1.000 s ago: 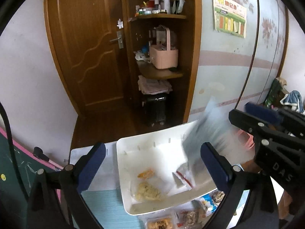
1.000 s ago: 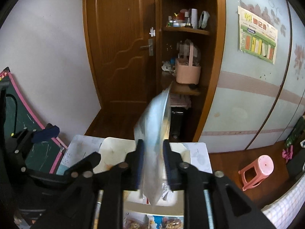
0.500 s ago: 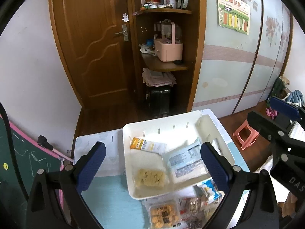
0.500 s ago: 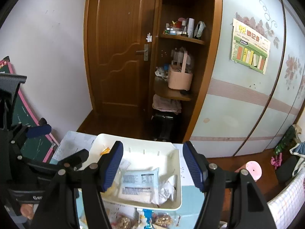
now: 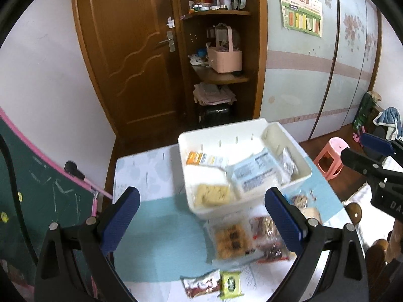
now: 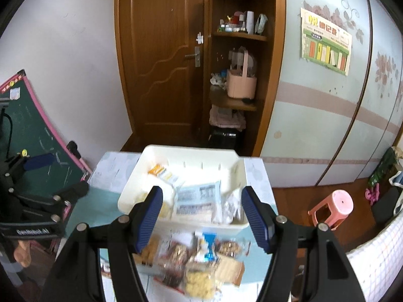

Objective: Organize snacks
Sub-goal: 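Withdraw both tools from the bin toward the remaining snacks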

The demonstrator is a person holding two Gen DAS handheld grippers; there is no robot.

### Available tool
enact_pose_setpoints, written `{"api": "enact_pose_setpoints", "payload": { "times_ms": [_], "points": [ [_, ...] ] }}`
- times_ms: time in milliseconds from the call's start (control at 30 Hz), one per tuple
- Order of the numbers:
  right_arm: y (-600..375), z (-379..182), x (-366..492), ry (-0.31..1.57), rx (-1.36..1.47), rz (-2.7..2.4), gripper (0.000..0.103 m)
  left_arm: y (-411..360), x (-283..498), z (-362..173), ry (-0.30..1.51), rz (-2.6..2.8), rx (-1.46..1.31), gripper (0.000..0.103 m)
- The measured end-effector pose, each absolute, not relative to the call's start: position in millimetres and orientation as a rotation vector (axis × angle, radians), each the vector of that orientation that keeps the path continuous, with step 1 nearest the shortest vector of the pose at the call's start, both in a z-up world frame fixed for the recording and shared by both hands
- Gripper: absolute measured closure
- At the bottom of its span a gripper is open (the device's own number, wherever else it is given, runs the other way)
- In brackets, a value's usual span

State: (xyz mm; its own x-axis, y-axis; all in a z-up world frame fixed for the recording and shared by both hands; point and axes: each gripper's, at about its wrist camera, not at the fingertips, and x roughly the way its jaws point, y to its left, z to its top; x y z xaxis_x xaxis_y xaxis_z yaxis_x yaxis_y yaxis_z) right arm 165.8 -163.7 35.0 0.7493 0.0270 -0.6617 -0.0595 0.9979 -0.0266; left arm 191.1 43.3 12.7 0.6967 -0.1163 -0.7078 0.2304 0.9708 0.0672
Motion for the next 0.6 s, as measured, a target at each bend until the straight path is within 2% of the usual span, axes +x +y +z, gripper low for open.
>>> {"api": "enact_pose_setpoints", "payload": {
  "times_ms": [433,600],
  "points": [
    [-169,-46,125,0.864,-0.026,0.051,0.038,99,150,-93,0.921,-0.14,0.084,0.004],
    [-178,-87,125,0.956,0.022,0.045,0.038,101,140,-147,0.974,-0.18,0.187,0.004]
  ]
}}
